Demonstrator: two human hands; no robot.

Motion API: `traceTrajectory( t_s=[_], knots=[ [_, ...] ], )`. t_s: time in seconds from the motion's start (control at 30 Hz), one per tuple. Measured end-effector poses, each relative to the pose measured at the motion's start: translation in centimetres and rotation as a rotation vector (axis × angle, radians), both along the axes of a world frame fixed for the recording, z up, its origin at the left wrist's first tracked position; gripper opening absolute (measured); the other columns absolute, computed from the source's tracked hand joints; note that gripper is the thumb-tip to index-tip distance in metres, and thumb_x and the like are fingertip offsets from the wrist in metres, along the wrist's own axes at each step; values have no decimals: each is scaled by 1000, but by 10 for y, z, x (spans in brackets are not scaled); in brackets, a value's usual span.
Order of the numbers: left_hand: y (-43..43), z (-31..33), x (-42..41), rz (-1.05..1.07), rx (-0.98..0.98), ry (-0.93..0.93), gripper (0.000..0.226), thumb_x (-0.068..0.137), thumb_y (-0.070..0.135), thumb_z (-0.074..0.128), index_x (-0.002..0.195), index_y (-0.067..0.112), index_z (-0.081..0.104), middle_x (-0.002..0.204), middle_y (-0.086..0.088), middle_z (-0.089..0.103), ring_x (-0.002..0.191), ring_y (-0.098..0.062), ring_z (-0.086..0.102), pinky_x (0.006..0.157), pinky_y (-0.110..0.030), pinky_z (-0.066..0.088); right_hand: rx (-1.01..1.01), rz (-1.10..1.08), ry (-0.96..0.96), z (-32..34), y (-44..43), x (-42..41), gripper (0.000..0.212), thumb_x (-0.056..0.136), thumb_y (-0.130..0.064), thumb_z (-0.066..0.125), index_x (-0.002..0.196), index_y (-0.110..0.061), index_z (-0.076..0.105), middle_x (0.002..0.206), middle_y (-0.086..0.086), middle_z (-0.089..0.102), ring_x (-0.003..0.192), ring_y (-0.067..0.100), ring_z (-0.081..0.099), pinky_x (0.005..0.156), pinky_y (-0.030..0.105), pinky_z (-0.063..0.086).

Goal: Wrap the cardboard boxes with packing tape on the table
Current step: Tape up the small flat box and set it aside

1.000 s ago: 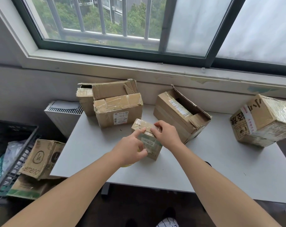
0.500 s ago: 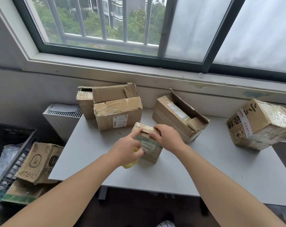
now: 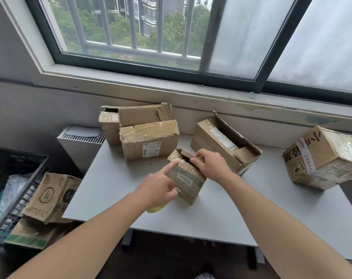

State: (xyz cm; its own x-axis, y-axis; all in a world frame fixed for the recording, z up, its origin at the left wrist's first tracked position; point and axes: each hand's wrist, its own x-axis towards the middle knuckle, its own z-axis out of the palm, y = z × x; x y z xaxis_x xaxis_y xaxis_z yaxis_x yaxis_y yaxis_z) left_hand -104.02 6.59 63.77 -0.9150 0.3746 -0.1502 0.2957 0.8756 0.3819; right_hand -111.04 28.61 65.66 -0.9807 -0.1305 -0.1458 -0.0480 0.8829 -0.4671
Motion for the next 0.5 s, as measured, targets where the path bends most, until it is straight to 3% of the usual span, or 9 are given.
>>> traceTrajectory(
  t_s=[0.17,0.33,0.5],
  knots=[
    [1,-5,1,2,-4,4,30,93,47,57,80,27,75,164,37,-5,78,-20,65,78,-33,52,-255,-13,27,-12,-5,9,17,94,-36,69,104,-42,57,98,-12,64,91,14,63,86,40,54],
    [0,-6,2,4,-4,-11,33,93,48,57,83,26,79,162,40,-10,76,-18,67,78,-34,53,-218,30,141,-18,-9,16,8,98,-30,66,107,-31,65,104,-6,64,96,16,62,82,36,52],
    [3,-5,1,23,-22,-24,34,93,47,56,78,25,77,159,42,-14,72,-17,65,75,-36,55,-172,18,182,-19,-10,12,9,101,-29,61,105,-27,69,98,-4,66,89,18,63,80,41,53]
  ],
)
